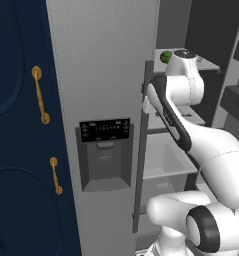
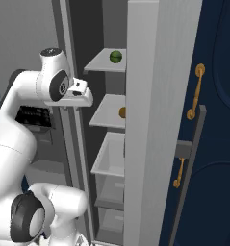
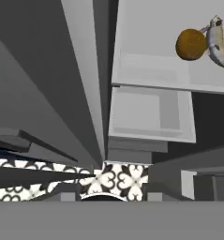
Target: Place one avocado and one fish in each tupperware on the nearby counter, to pack two identical lunches.
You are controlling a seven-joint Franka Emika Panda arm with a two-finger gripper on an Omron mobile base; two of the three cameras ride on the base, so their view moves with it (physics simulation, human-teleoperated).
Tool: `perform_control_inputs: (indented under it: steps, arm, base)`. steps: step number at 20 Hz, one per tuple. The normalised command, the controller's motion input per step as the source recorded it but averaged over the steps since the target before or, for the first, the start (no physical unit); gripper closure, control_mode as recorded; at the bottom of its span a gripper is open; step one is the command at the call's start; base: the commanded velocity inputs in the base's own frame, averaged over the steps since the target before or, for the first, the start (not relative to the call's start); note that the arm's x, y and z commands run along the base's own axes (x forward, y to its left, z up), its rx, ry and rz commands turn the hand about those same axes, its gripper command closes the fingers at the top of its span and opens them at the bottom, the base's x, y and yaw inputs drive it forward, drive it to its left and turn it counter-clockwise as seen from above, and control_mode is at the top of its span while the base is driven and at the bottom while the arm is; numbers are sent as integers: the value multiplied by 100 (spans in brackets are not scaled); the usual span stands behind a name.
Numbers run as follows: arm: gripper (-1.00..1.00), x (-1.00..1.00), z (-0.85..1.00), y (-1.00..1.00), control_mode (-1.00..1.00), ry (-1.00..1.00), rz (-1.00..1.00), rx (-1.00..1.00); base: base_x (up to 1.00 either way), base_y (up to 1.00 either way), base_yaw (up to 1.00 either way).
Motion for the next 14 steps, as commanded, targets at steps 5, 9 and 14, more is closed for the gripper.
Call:
perform_control_inputs:
  steps: [5,9,14]
  arm:
    - [-100,-21,-2,-34,-100,-14,-7,0]
    - [-100,-19,-19,-66,-100,-20,-16,0]
    - [-100,-5,-48,-47,-100,-34,-18,0]
  base:
    - [0,0,0]
    - [0,0,0]
    - [0,0,0]
